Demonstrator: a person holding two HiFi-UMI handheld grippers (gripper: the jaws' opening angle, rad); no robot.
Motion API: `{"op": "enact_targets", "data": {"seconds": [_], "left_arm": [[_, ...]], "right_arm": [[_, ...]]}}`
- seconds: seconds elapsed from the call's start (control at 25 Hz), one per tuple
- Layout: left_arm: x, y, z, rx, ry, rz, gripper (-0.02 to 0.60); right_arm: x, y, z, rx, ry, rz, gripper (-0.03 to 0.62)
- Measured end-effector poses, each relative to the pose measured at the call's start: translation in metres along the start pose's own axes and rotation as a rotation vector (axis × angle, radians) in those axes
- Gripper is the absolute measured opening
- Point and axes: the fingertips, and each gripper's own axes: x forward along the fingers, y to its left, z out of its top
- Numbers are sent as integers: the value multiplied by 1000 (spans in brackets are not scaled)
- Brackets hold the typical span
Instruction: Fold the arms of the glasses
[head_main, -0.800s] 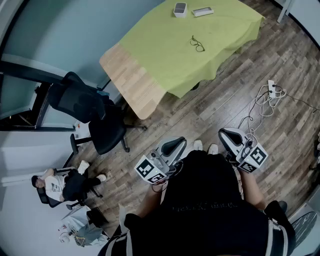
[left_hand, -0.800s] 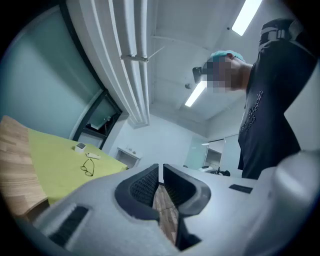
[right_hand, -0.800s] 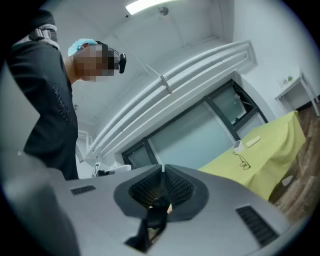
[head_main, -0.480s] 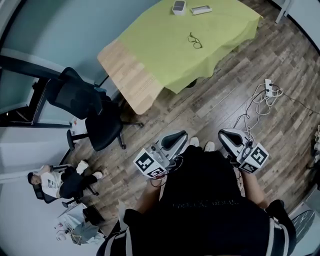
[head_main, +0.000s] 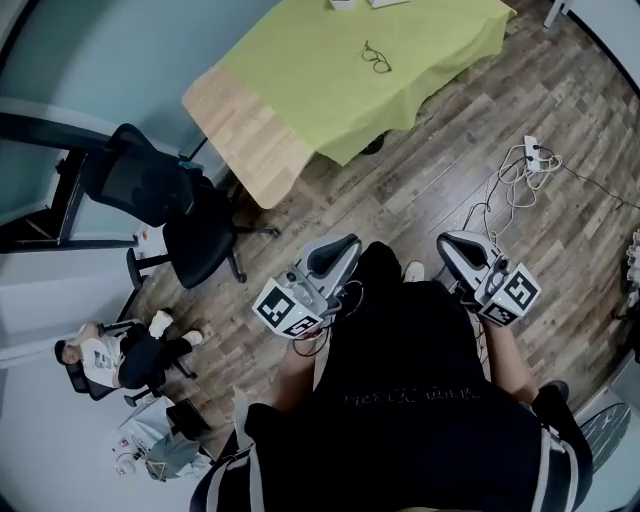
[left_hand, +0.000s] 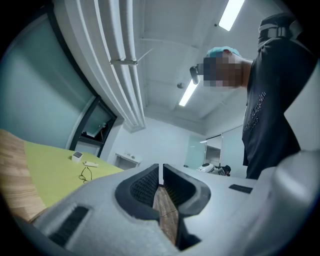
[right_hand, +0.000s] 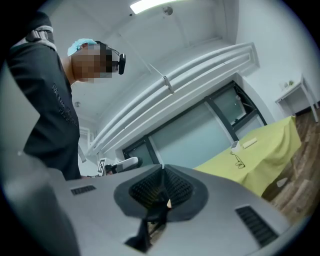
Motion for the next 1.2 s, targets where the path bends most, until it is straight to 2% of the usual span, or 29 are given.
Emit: {"op": "enact_targets", "data": {"seconds": [0.16,0.36,0.48,0.76,1.04,1.2], "left_arm": [[3,1,-2,-19,-18,9,40],[19,7,-14,-41,-4,-16,40],[31,16,-15,-45,-4,-29,40],[75,73,-15,-61,-15,-47,40],[131,137,-4,-94,-25,-58,40],[149,173,-5,-94,-17,-33,40]], "right_arm": [[-11,-2,-10,0,23,-8,34],[-14,-13,-19,11,60,-25,34],[-13,-26,-15,44,45,-45,34],[20,-72,1,19,64,-43,34],[67,-136,24,48,94,-52,34],[95,-171,33,41,136,-36,34]]}}
